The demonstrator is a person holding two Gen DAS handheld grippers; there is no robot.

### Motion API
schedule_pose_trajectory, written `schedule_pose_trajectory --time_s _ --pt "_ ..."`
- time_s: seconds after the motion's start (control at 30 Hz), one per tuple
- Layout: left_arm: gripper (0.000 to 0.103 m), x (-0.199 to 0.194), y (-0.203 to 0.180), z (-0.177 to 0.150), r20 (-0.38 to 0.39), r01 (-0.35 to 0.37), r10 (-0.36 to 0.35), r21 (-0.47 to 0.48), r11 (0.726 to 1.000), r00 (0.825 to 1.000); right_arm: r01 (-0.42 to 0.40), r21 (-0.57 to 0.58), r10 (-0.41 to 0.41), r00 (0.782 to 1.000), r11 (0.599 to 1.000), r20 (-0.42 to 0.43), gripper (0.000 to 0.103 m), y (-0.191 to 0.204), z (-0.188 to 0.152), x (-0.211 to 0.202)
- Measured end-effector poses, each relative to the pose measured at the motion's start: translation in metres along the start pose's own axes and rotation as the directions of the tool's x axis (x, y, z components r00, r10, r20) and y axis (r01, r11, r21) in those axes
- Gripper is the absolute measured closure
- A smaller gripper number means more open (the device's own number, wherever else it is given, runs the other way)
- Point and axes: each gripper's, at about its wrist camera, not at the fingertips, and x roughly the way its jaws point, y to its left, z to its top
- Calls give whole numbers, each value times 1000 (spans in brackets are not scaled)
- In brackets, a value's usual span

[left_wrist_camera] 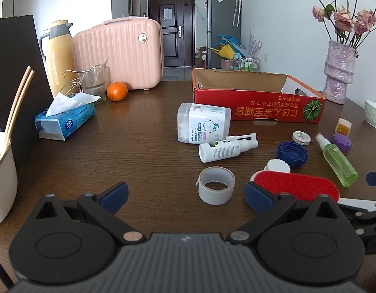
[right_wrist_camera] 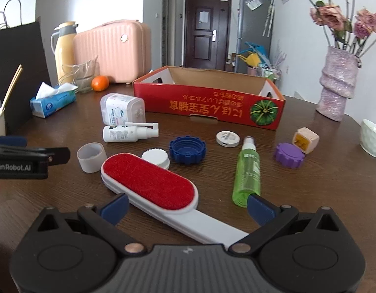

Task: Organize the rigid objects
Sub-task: 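Move the right tool to the red-and-white lint brush and grasp its handle, then lift the lint brush with the right tool while the left tool grasps the white tape roll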

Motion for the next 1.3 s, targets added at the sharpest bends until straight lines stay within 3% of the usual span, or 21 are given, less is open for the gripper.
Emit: schedule_pose_trajectory --time_s 0.33,0.63,0.8,0.87,0.93,1.13,1.3 --pt "0 23 7 6 -29 -10 10 -21 1000 1000 -71 -123 61 995 990 -85 0 10 12 38" --pt "0 32 6 6 -45 -9 8 -22 1000 999 -159 -53 150 978 986 -145 1 -1 11 59" --pt "0 33 5 6 -47 -13 12 -22 1000 999 -159 -73 150 982 985 -119 1 2 9 61" --pt "0 32 5 6 -45 -14 13 -24 1000 999 -171 -84 162 981 982 -109 6 4 8 59" --pt "0 30 5 6 -42 -13 12 -24 1000 999 -192 -100 182 978 976 -98 19 6 8 56" --pt "0 24 4 3 -35 -16 15 -24 1000 999 -220 -131 213 975 967 -68 45 12 5 48" --pt "0 19 5 1 -34 -24 23 -28 999 999 -221 -135 216 975 966 -53 48 14 2 43"
